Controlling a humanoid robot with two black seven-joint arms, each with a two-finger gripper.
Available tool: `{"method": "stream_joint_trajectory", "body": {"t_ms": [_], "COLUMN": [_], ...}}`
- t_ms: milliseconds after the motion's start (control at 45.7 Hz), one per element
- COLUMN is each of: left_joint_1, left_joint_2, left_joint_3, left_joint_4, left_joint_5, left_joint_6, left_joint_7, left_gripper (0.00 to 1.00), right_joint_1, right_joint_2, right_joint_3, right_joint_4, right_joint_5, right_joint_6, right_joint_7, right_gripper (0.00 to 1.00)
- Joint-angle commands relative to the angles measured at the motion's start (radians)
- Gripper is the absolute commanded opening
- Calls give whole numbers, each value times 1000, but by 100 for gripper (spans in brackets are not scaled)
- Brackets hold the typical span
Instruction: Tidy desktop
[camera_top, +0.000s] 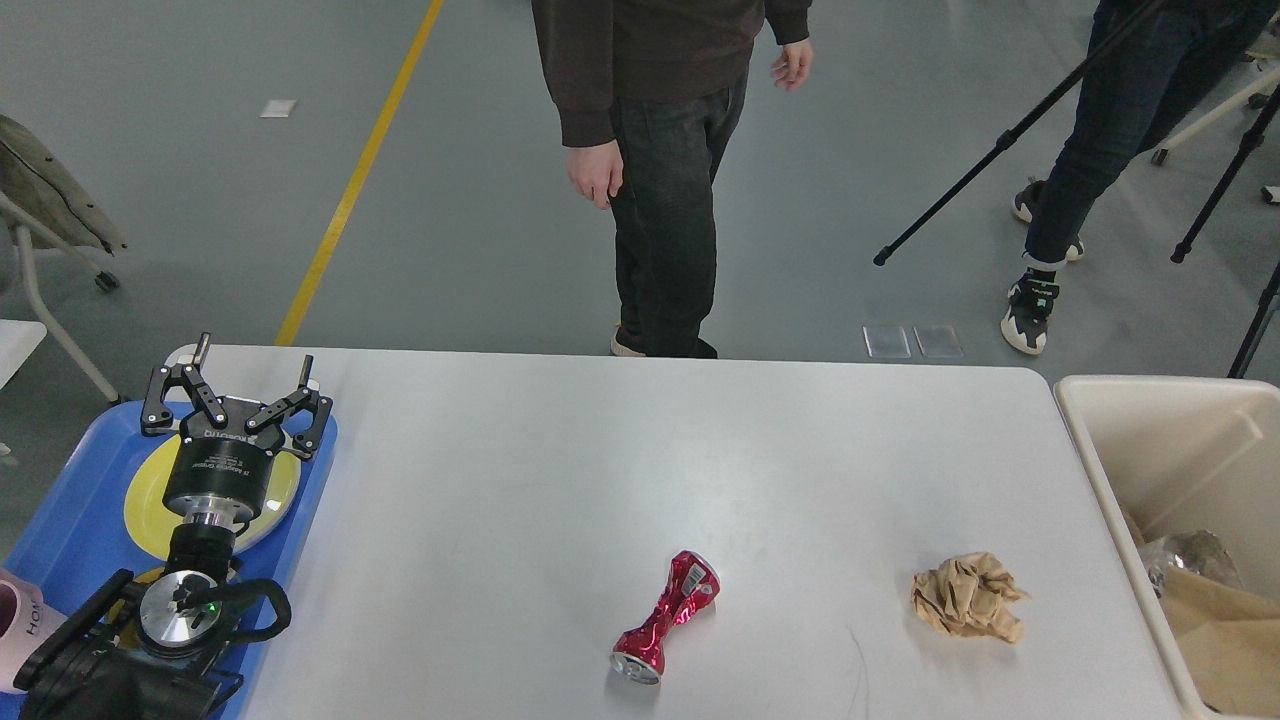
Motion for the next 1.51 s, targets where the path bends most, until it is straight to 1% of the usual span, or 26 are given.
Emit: {"method": "stream_joint_trajectory", "body": {"t_ms": [0, 131, 306, 394, 503, 963, 1182, 1204, 1248, 1291, 1313, 1335, 1401, 1488], "left_joint_1": [0, 0, -1, 0, -1, -1, -1, -1, -1, -1, -1, -1, -1, -1], "left_joint_2": [0, 0, 0, 0, 0, 0, 0, 0, 0, 0, 0, 0, 0, 0], "left_joint_3": [0, 0, 0, 0, 2, 2, 2, 2, 2, 2, 2, 2, 2, 2], "left_joint_4": [0, 0, 0, 0, 0, 0, 0, 2, 2, 0, 2, 0, 0, 2], "left_joint_5": [-1, -1, -1, -1, -1, -1, -1, -1, -1, -1, -1, -1, -1, -1], "left_joint_6": [-1, 0, -1, 0, 0, 0, 0, 0, 0, 0, 0, 0, 0, 0], "left_joint_7": [0, 1, 0, 0, 0, 0, 0, 0, 0, 0, 0, 0, 0, 0], "left_gripper": [96, 96, 96, 96, 96, 96, 96, 96, 96, 96, 96, 96, 96, 96], "right_joint_1": [-306, -588, -903, -1007, -1032, -1083, -1083, -1083, -1081, -1075, -1074, -1074, -1072, -1069], "right_joint_2": [57, 181, 397, 471, 491, 598, 595, 594, 594, 592, 592, 594, 591, 591], "right_joint_3": [191, 323, 457, 509, 517, 531, 531, 529, 528, 528, 528, 526, 528, 528], "right_joint_4": [-176, -437, -867, -976, -984, -985, -987, -988, -991, -993, -993, -993, -991, -991], "right_joint_5": [1, 12, 24, 32, 32, 32, 34, 32, 32, 32, 32, 32, 32, 32], "right_joint_6": [-94, -139, -180, -220, -263, -274, -280, -286, -307, -344, -366, -381, -401, -401], "right_joint_7": [0, 3, 6, 7, 7, 0, 0, 1, 1, 1, 3, 3, 4, 6], "right_gripper": [0, 0, 0, 0, 0, 0, 0, 5, 37, 76, 93, 100, 100, 100]}}
